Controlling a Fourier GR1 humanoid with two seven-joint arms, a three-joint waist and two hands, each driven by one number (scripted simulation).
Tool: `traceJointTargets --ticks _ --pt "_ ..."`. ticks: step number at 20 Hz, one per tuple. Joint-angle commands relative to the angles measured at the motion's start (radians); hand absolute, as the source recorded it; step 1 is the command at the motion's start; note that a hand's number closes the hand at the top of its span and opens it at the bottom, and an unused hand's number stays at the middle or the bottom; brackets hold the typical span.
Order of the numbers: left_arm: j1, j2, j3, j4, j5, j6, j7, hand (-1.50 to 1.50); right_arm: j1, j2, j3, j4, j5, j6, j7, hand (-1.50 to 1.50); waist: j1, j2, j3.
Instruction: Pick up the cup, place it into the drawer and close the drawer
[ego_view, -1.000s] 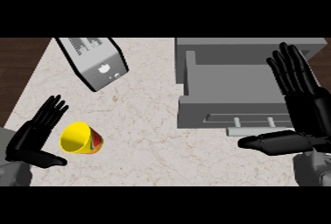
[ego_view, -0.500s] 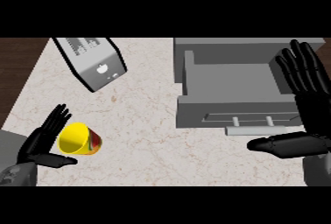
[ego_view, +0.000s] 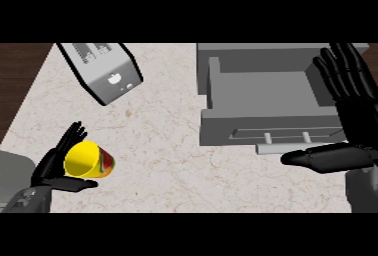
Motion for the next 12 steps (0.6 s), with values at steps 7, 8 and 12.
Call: traceJointTargets --ticks 7,8,12 --pt "-0.042 -0.048 -0.020 0.086 -0.034 -0.044 -0.186 -1.50 -0.005 0.023 0.022 0.026 0.023 -0.009 -0.024 -1.50 -0.004 0.004 -0.001" --pt "-0.068 -0.001 -0.023 0.092 -0.034 -0.105 -0.154 -1.50 -0.022 0.001 0.002 0.020 0.011 -0.002 -0.004 -1.50 -0.005 0.003 -0.001" --pt "-0.037 -0.032 -0.030 0.093 -0.038 -0.103 -0.212 -1.50 0.000 -0.012 -0.006 -0.030 -0.010 0.004 0.046 -1.50 -0.005 0.001 -0.001"
